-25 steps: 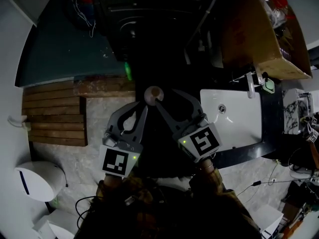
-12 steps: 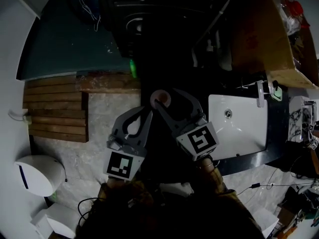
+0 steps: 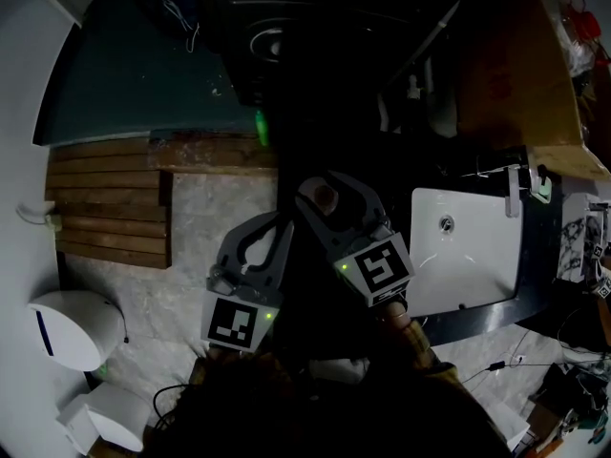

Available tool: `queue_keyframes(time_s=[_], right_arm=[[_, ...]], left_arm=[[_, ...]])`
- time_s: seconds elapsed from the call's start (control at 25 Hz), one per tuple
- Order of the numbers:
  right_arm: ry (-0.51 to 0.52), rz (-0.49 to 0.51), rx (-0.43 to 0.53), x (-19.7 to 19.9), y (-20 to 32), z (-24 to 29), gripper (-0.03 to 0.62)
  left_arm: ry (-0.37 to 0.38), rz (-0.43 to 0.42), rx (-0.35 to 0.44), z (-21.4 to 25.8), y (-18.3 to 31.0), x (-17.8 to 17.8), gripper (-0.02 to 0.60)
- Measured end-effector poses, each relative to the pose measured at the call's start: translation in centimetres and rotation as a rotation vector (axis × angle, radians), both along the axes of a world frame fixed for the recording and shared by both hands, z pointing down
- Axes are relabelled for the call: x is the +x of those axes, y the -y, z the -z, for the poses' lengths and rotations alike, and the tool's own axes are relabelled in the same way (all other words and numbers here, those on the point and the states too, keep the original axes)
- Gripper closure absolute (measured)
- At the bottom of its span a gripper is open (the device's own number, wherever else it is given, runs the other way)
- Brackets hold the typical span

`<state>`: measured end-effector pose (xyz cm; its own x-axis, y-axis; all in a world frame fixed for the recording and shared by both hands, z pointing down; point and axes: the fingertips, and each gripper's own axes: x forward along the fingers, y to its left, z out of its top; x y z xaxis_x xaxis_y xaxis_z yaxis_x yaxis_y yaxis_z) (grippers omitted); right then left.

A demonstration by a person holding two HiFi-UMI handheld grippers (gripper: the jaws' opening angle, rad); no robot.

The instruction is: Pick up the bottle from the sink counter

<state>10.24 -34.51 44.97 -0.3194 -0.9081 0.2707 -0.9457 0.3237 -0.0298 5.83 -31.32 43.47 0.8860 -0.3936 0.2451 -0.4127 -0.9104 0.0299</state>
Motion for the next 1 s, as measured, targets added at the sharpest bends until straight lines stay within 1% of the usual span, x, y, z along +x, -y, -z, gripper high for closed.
queue_keyframes(time_s=[0.16,0.28,0.52,0.76,1.0], right_arm=[[-0.005,0.009,-0.014,-0.2,0.4,-0.9,0.405],[0.002,0.008,-0.02,-0.2,0.7,-1.7,0.405],[-0.003,-0.004,-0.031,0.3,1.1,-2.8,0.407],[-0.062,0.002,-0.041,0.2,1.0,-3.4,0.433],[-0.085,0.003,-0.04,0.2,0.9,-3.4,0.446]], left_arm=[[0.016,0.015,-0.016,-0.9,0.2,-0.6,0.546],[0.014,0.031,-0.028,-1.2,0.4,-0.8,0.546],[0.012,0.042,-0.022,-1.3,0.7,-0.7,0.546],[0.012,0.048,-0.025,-1.2,0.7,-0.8,0.546],[0.01,0.042,-0.016,-1.0,0.5,-0.5,0.546]])
